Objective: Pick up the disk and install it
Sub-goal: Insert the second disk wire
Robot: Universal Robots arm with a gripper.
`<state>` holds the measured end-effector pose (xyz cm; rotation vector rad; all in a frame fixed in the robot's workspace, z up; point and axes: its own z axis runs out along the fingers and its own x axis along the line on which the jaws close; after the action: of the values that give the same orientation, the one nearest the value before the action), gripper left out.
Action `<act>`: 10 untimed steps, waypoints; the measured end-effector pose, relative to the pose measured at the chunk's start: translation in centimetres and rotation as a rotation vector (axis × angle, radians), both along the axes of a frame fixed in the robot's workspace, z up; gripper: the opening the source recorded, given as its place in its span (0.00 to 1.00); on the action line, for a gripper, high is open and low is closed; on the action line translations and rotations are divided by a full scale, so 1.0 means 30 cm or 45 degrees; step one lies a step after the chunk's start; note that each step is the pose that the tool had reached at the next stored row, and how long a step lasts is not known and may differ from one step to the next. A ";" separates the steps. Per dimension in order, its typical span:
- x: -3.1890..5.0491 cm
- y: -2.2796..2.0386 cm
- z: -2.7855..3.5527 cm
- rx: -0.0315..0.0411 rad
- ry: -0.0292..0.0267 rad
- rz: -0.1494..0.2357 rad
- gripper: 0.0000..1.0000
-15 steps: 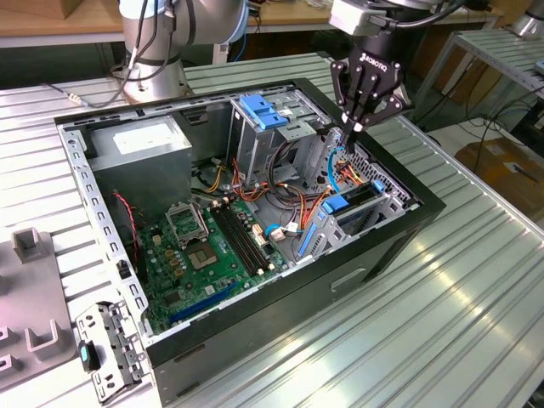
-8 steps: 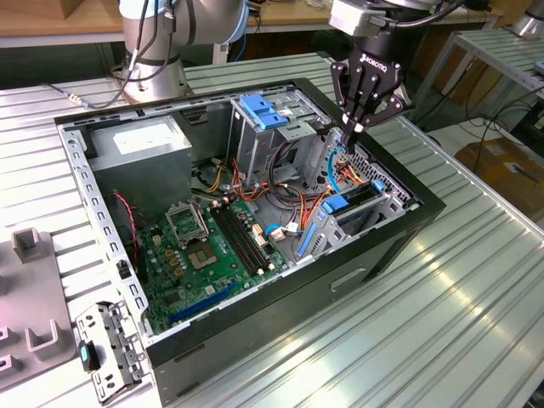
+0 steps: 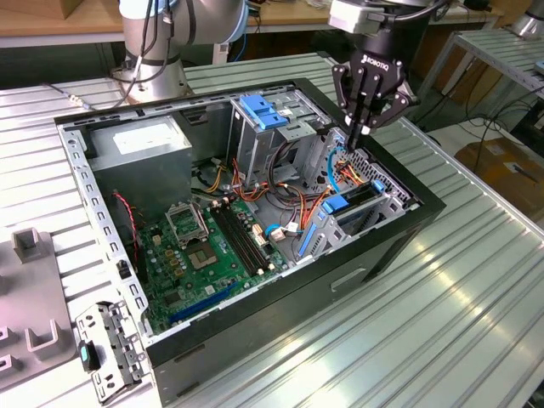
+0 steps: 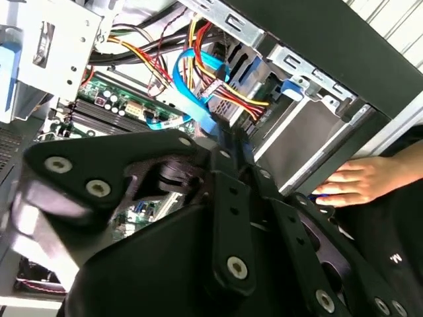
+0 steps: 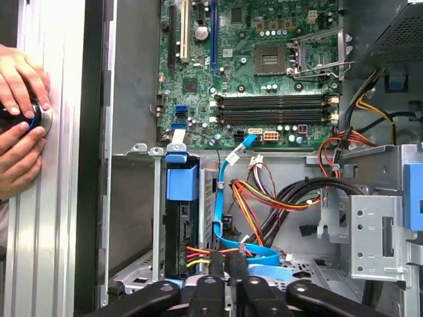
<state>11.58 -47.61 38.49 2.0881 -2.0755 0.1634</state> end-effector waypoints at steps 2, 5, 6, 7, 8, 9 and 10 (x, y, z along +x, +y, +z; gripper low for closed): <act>0.000 0.006 -0.002 0.0000 0.0000 0.000 0.24; 0.000 0.007 -0.003 -0.0001 0.0000 0.000 0.24; 0.000 0.007 -0.002 0.0000 0.0000 0.000 0.24; 0.000 0.007 0.000 -0.0006 0.0000 0.000 0.24; 0.000 0.007 0.002 -0.0005 0.0002 0.000 0.24; 0.000 0.008 0.004 -0.0002 0.0003 0.000 0.24; 0.000 0.008 0.006 -0.0001 0.0004 0.000 0.24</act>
<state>11.59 -47.37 38.67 2.0880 -2.0753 0.1632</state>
